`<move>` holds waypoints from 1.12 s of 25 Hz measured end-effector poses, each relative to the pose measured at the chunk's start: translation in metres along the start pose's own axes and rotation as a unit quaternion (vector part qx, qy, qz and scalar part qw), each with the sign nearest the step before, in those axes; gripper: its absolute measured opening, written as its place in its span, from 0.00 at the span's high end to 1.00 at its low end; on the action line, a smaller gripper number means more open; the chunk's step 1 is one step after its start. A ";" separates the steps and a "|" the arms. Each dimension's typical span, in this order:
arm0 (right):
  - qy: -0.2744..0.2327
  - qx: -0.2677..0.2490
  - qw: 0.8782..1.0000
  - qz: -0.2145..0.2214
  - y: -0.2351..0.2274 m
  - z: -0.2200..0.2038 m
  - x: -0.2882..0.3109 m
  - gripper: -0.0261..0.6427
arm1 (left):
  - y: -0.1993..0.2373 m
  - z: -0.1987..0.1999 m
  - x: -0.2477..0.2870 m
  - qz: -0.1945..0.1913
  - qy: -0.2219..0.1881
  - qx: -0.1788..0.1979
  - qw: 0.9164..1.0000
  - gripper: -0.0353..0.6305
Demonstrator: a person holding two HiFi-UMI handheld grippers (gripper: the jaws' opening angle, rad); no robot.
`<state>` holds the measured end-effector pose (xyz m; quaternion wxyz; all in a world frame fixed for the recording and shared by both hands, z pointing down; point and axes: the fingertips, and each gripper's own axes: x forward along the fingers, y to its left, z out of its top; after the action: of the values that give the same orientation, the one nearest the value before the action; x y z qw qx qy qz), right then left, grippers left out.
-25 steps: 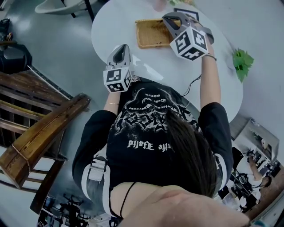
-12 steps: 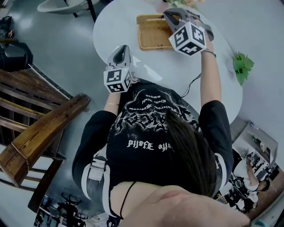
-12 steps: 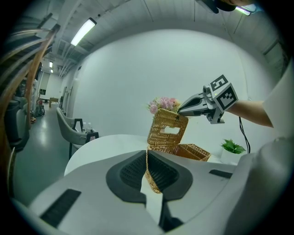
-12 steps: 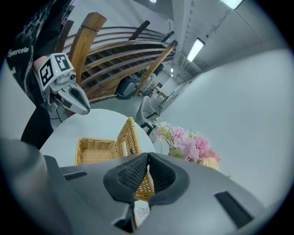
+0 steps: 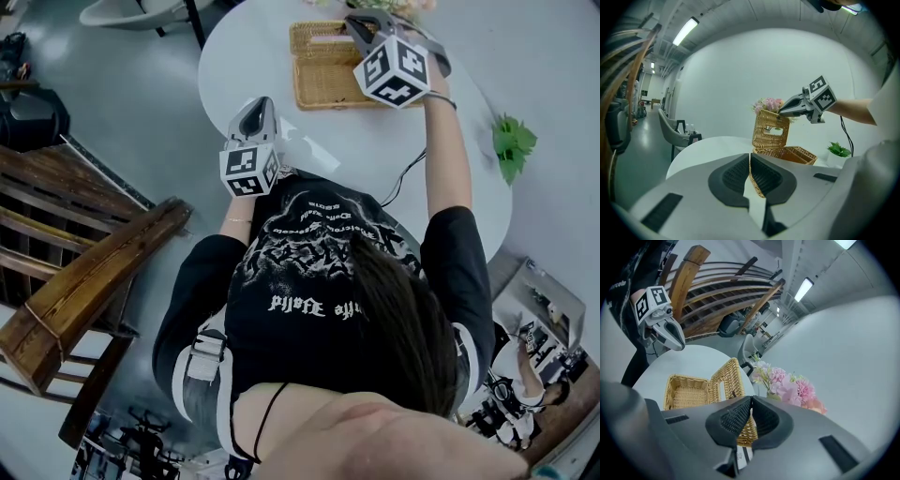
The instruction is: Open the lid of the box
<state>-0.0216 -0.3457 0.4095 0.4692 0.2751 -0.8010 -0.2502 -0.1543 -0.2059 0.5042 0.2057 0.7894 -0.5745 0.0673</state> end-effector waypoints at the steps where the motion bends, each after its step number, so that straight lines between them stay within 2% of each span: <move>1: 0.001 0.001 1.000 -0.002 -0.001 0.000 0.002 0.91 | 0.001 0.000 0.000 0.000 0.001 -0.001 1.000 0.90; 10: 0.008 0.039 0.999 -0.024 -0.012 -0.003 0.020 0.91 | -0.001 -0.007 0.010 -0.007 0.016 -0.001 1.000 0.91; 17: 0.008 0.065 0.998 -0.024 -0.017 -0.005 0.027 0.91 | 0.004 -0.007 0.014 -0.005 0.018 -0.003 1.000 0.90; 28: 0.012 0.067 0.997 -0.046 -0.022 -0.006 0.038 0.91 | 0.003 -0.010 0.019 -0.009 0.027 -0.003 1.000 0.90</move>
<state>-0.0268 -0.3882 0.4204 0.4472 0.3452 -0.7968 -0.2142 -0.1493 -0.2197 0.5209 0.2245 0.7917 -0.5617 0.0853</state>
